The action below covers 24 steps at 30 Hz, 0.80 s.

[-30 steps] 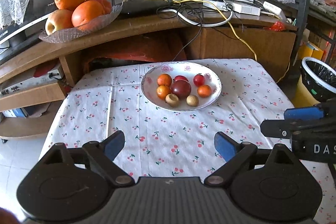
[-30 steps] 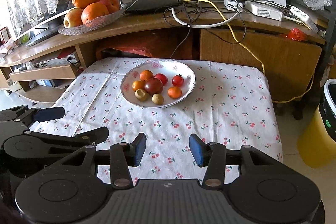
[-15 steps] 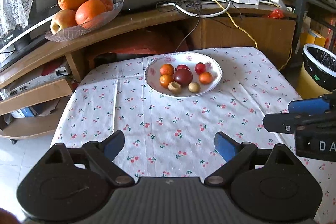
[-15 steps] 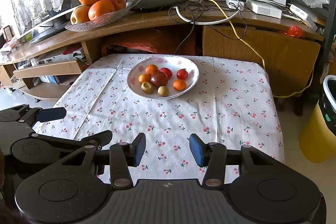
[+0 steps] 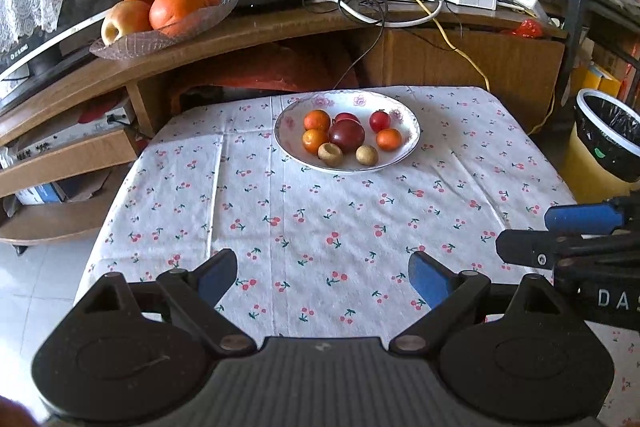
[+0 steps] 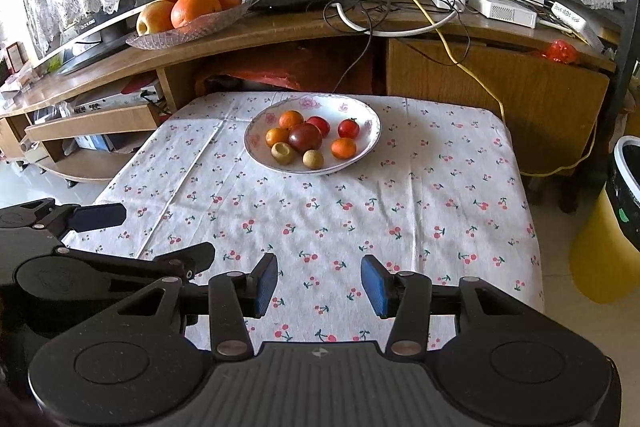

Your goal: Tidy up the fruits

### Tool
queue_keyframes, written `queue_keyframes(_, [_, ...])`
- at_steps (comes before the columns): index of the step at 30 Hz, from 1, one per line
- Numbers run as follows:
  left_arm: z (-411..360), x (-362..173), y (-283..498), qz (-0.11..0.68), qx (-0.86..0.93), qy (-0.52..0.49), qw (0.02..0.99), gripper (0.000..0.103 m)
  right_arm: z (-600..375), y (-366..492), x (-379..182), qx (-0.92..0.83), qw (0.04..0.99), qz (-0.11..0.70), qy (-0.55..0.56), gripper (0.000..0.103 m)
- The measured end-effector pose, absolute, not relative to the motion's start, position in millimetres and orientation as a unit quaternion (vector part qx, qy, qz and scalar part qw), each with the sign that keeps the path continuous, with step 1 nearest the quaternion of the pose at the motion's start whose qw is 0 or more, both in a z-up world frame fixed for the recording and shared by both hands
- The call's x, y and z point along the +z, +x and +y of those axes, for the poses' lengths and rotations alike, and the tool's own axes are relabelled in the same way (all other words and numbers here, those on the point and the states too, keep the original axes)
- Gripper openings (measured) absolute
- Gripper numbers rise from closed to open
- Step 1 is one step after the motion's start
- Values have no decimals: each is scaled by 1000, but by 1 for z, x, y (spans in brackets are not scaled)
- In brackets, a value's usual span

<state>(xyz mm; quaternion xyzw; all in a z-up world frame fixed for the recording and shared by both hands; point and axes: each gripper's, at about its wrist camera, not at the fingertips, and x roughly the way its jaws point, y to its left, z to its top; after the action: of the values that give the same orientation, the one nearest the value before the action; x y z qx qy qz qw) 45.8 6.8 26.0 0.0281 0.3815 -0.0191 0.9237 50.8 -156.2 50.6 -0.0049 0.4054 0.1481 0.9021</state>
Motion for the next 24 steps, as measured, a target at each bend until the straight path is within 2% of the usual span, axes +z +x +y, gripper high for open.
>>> queue_keyframes(24, [7,21,41,395,-10,31,918,100,-154,47,44,145,897,418,-11,43])
